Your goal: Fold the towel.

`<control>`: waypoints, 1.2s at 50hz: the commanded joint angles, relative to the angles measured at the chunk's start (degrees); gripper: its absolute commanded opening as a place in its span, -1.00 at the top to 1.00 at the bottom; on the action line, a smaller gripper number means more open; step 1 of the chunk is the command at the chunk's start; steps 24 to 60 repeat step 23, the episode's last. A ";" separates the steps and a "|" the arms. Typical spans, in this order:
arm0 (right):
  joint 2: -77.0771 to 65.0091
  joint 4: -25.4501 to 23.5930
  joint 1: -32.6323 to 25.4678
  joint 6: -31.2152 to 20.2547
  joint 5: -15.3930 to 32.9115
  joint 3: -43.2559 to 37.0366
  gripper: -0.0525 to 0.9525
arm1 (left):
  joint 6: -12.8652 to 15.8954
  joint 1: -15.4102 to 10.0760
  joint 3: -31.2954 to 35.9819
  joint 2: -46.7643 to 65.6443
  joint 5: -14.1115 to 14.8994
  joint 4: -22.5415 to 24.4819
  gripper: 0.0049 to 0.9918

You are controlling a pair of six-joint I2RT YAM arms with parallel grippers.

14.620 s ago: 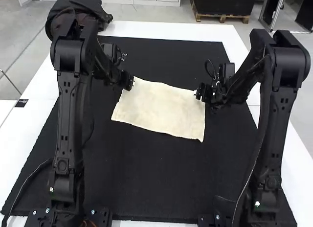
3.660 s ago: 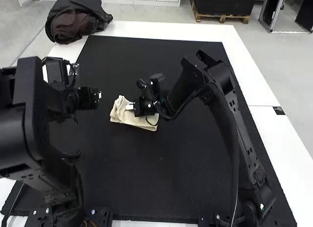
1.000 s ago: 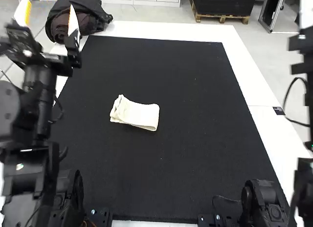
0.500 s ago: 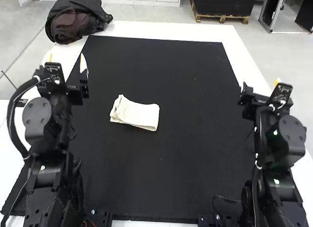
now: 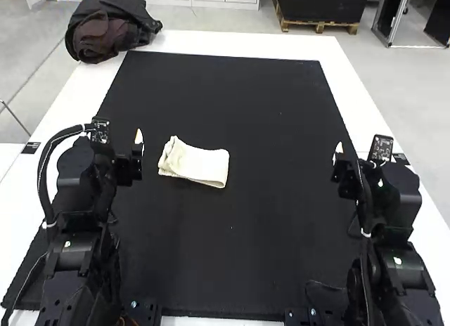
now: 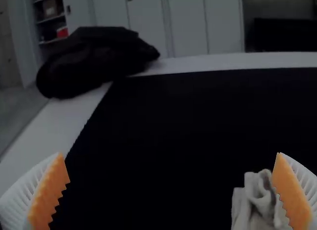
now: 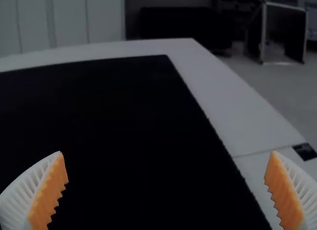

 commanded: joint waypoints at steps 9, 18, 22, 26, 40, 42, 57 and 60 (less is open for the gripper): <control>-0.36 -0.33 0.11 -0.76 -5.08 -0.25 -0.93 | -1.06 -0.50 -0.32 -0.36 0.59 0.36 -0.94; -0.36 -0.33 0.11 -0.76 -5.08 -0.25 -0.93 | -1.06 -0.50 -0.23 -0.36 0.59 0.36 -0.94; -0.36 -0.33 0.11 -0.76 -5.08 -0.34 -0.93 | -1.06 -0.41 -0.23 -0.36 0.59 0.36 -0.94; -0.36 -0.33 0.11 -0.76 -5.08 -0.34 -0.93 | -1.06 -0.41 -0.23 -0.36 0.59 0.36 -0.94; -0.36 -0.33 0.11 -0.76 -5.08 -0.34 -0.93 | -1.06 -0.41 -0.23 -0.36 0.59 0.36 -0.94; -0.36 -0.33 0.11 -0.76 -5.08 -0.34 -0.93 | -1.06 -0.41 -0.23 -0.36 0.59 0.36 -0.94; -0.36 -0.33 0.11 -0.76 -5.08 -0.34 -0.93 | -1.06 -0.41 -0.23 -0.36 0.59 0.36 -0.94; -0.36 -0.33 0.11 -0.76 -5.08 -0.34 -0.93 | -1.06 -0.41 -0.23 -0.36 0.59 0.36 -0.94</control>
